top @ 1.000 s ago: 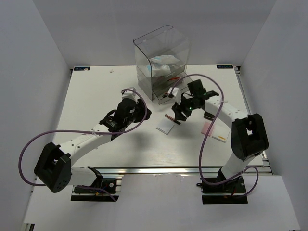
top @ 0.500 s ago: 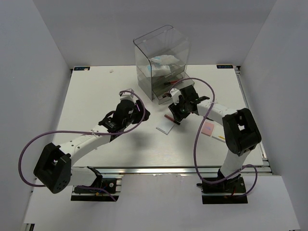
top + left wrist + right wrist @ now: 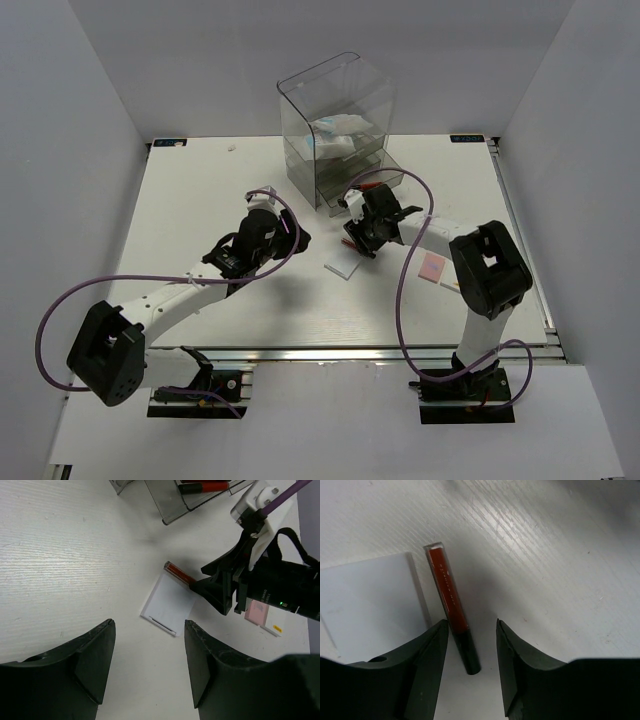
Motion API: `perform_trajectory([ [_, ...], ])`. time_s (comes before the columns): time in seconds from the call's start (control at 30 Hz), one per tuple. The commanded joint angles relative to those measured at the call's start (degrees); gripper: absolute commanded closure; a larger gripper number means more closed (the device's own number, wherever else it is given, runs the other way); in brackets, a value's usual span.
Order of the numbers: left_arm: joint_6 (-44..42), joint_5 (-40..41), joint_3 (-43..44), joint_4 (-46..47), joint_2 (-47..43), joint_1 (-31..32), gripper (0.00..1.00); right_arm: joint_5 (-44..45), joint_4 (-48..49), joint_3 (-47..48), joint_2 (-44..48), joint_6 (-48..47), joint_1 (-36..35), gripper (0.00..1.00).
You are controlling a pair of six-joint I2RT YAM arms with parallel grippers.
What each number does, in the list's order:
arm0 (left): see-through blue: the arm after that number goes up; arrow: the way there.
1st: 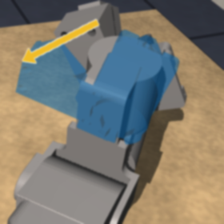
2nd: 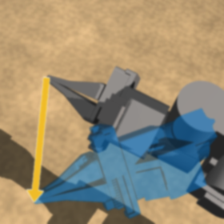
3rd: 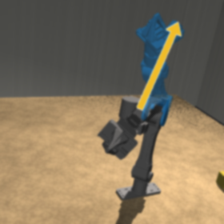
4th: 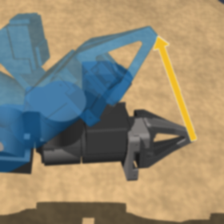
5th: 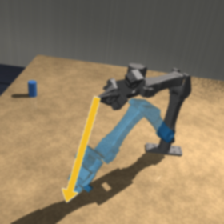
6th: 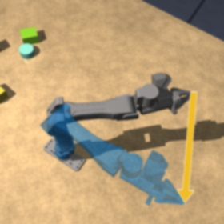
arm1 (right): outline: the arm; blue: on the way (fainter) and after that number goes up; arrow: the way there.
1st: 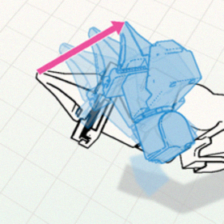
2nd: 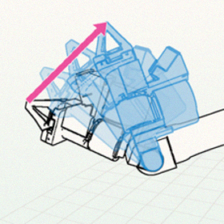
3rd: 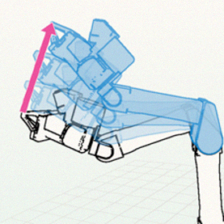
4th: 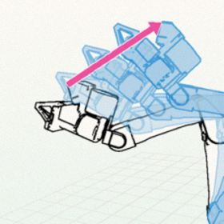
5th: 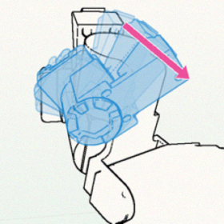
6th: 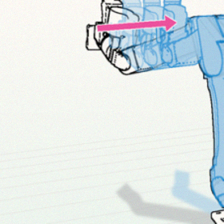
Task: Organize the makeup
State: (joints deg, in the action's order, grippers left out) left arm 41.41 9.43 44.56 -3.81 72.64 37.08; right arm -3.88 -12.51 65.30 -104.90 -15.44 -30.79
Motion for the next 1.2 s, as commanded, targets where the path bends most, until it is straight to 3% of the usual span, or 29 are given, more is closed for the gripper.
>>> perform_trajectory([
  [0.0, 0.08, -0.03, -0.08, 1.09, -1.89, -0.17, 0.33, 2.82, 2.58, -1.4, -1.27, -0.81, -0.15, 0.51],
  [0.27, 0.08, 0.15, -0.17, 0.91, -1.98, -0.17, 0.33, 5.46, 4.69, -5.0, -1.27, -5.29, -0.24, 0.6],
  [0.4, 0.16, 0.24, -0.26, 1.0, -1.98, -0.25, 0.33, 4.41, 6.18, -8.95, 0.83, -9.16, -0.15, 0.86],
  [0.53, -0.01, 0.32, -0.35, 1.0, -2.07, -0.17, 0.33, -2.08, 6.28, -12.65, 5.4, -13.38, 1.07, 1.0],
  [0.83, -1.85, -2.75, -1.75, 5.31, -2.07, -0.17, 0.29, -24.94, -3.92, -5.29, 18.67, -33.32, 10.21, 1.0],
  [1.0, -2.38, -3.1, -1.49, 5.83, -1.54, -0.25, 0.28, -26.88, 1.16, -0.71, 18.25, -42.8, 11.63, 1.0],
  [1.17, -2.74, -3.63, -1.23, 5.66, -1.27, -0.25, 0.27, -23.38, 1.53, 11.12, 7.8, -47.75, 11.54, 1.0],
])
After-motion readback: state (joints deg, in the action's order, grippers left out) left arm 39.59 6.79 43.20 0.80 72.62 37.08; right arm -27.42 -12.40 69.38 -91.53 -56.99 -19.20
